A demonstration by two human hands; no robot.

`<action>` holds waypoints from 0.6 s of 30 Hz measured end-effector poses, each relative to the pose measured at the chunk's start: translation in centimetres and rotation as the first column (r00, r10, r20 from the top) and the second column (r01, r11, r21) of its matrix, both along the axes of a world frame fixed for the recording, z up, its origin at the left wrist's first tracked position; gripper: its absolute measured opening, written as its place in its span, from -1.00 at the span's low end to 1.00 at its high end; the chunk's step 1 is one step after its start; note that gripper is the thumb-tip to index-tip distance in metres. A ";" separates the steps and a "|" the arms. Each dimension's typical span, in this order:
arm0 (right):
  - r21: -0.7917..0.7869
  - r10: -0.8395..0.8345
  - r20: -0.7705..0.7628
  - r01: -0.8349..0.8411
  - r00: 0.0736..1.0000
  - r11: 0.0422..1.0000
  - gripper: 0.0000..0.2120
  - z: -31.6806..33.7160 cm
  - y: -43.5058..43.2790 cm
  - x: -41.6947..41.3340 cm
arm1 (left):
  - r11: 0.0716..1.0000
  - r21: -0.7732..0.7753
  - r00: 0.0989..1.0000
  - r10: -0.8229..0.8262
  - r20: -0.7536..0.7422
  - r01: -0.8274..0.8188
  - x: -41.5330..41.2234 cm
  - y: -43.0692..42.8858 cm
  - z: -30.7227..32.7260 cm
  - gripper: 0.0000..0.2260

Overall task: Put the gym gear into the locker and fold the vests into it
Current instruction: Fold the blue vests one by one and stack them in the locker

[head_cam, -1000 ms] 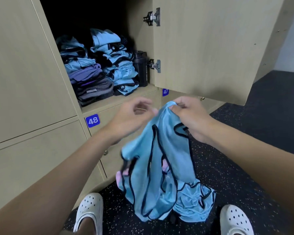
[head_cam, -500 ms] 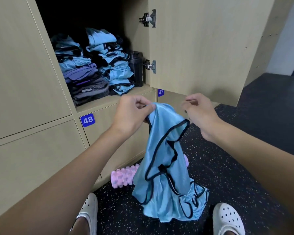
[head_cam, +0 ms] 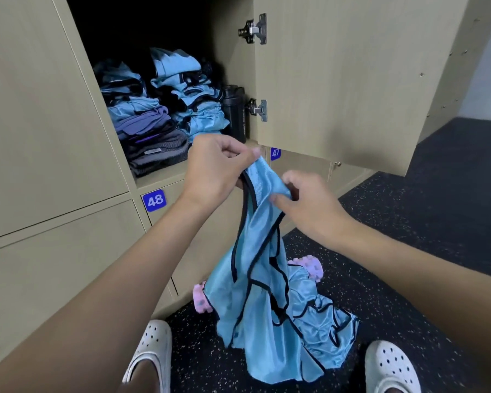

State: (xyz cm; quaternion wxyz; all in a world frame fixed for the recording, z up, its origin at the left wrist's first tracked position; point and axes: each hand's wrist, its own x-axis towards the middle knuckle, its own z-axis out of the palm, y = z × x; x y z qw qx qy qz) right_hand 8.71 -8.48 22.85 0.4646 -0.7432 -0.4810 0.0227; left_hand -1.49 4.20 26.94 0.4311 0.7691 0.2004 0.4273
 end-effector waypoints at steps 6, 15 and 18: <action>0.207 -0.053 -0.182 0.090 0.982 0.974 -0.83 1.7 0.1 1.5 | 0.986 0.120 0.979 0.131 -0.155 -0.113 -1.5 2.7 -1.7 -0.91; 0.253 -0.047 -0.391 0.157 0.919 0.955 -0.81 2.8 0.1 1.2 | 0.963 0.098 0.934 -0.213 -0.288 0.250 -1.5 -3.9 -3.8 -0.66; 0.259 -0.043 -0.418 0.164 0.908 0.952 -0.82 2.8 -0.1 1.2 | 0.980 0.053 0.953 -0.173 -0.248 0.192 -0.6 -3.8 -4.4 -0.74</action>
